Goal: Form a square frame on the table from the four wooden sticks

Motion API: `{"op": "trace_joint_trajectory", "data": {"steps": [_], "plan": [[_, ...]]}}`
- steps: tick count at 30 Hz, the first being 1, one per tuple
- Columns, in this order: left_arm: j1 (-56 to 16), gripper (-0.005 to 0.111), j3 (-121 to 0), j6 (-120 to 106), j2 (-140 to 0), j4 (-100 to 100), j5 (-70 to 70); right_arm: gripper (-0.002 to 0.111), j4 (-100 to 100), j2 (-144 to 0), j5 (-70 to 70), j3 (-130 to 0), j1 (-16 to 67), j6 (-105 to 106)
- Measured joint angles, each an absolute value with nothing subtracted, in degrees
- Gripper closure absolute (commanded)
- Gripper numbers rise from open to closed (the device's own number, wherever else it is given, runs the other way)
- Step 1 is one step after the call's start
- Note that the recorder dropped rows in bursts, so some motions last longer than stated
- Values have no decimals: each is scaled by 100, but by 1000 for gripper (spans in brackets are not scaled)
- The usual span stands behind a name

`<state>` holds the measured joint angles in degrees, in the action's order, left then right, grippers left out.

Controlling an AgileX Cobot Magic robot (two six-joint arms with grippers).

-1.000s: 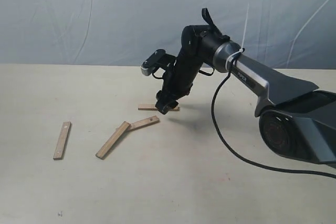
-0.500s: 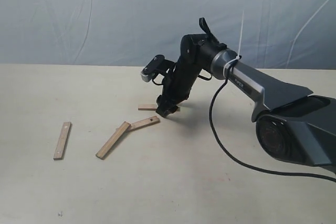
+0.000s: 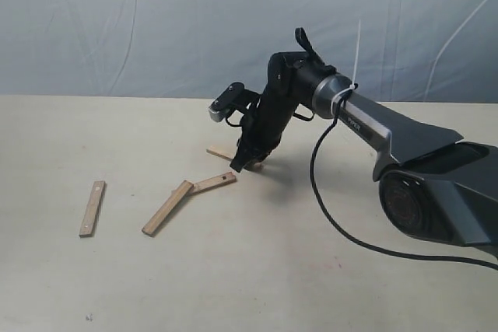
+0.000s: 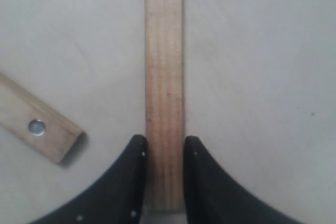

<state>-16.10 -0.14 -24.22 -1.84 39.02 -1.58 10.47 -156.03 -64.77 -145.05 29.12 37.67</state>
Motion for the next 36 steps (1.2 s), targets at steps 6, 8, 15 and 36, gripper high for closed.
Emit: {"op": "trace_joint_trajectory", "data": {"steps": [6,8,15,36], "plan": [[-1610,107,-14,-2422,-184,3902,-158,108,831,-15520,-6466,-14528,2912,2652],[-1610,107,-14,-2422,-184,3902,-158,108,511,-15390,-6386,-14504,2912,1610],[-1610,107,-14,-2422,-184,3902,-158,108,-280,-14753,-6931,-14504,3245,-1211],[-1610,107,-14,-2422,-184,3902,-286,108,-2488,-12705,-5425,-10096,5405,-7188]]}}
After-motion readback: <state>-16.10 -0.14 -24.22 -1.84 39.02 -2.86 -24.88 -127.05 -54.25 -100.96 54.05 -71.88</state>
